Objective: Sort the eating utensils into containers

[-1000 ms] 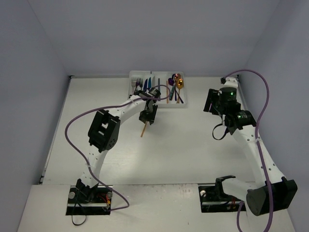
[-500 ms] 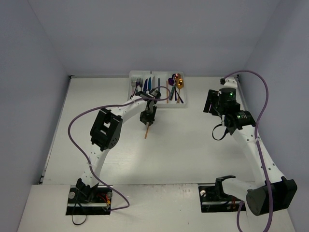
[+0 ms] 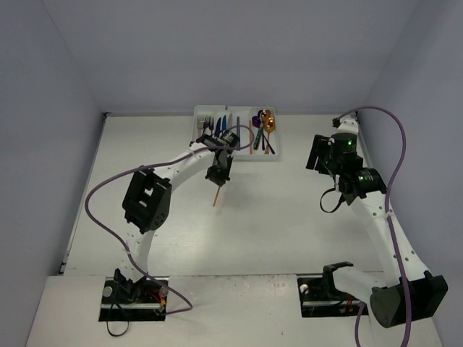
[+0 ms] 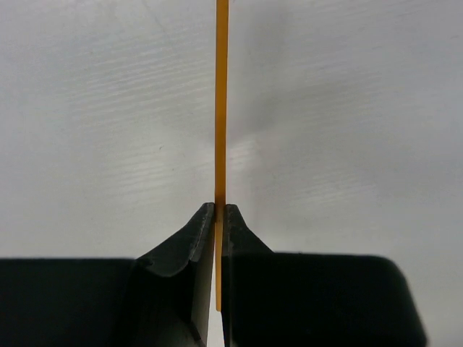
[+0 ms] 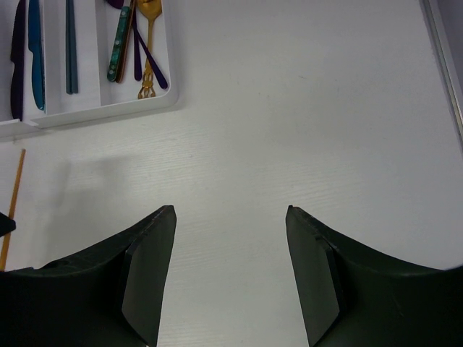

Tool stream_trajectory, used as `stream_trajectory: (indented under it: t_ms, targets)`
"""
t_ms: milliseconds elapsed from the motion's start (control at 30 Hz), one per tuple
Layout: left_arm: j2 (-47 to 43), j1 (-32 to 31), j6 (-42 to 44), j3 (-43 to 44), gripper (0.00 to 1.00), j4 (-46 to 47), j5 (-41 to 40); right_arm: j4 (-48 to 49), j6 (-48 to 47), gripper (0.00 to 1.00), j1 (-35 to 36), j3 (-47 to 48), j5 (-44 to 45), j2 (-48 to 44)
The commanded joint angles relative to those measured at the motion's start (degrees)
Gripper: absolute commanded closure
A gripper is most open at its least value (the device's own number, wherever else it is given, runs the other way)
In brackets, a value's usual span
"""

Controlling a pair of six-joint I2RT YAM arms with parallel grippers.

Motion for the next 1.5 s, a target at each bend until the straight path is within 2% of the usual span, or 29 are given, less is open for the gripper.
stream_trajectory:
  t_ms: [0,200,367,467,533,667,900,1000,1033,1067,1100,1133,1233,1333,1467]
  targets:
    - [-10.23,0.53,-0.19,10.98,1.0,0.68,-3.0,0.51,0.97,0.41,-0.37,-0.11,-0.46,-2.75]
    - [-2.07,2.05,2.47,25.32,1.0,4.94,-3.46,-0.73,1.27,0.41,-0.37,0.33,-1.06,-4.75]
    - [10.84,2.46,5.67,45.77,1.0,6.19,-3.76,-1.12,1.69,0.41,-0.37,0.86,-2.06,-5.02]
    - [17.31,3.28,5.55,50.0,1.0,10.86,-3.4,-1.36,2.17,0.41,-0.46,0.46,-2.58,-4.95]
    - [18.44,3.85,4.81,50.66,1.0,15.32,-3.23,-1.63,2.56,0.41,-0.37,0.24,-3.1,-5.19]
    - [18.65,5.18,2.6,41.99,1.0,30.24,-3.93,-2.43,3.09,0.41,-0.45,-0.46,-4.08,-5.9]
    - [26.68,5.47,1.78,46.94,1.0,33.89,-3.38,-4.82,2.74,0.41,-0.24,-0.58,-4.1,-7.03]
    - [27.49,5.77,1.23,46.11,0.99,36.18,-3.48,-6.03,2.63,0.41,-0.07,-0.27,-3.96,-7.58]
    - [27.45,5.9,0.94,45.4,0.96,36.98,-3.44,-6.41,2.59,0.4,0.02,-0.22,-3.87,-7.79]
    - [27.36,6.04,0.71,44.82,0.88,37.53,-3.43,-6.73,2.51,0.4,0.09,-0.16,-3.78,-8.0]
    - [27.2,6.19,0.61,44.44,0.7,37.7,-3.48,-6.94,2.35,0.4,0.14,-0.05,-3.68,-8.21]
    - [26.84,6.28,0.57,43.93,0.6,37.52,-3.54,-7.23,2.21,0.4,0.2,0.07,-3.42,-8.41]
    - [24.65,6.31,0.69,42.53,0.38,35.72,-3.21,-7.9,1.81,0.37,0.34,0.58,-2.48,-8.83]
    - [17.83,6.1,1.82,38.82,0.34,33.2,-3.12,-8.12,1.16,0.31,0.42,2.28,-0.87,-9.03]
    - [4.35,5.98,4.86,28.54,0.3,29.68,-4.28,-8.67,-0.59,0.2,0.6,5.5,1.53,-9.41]
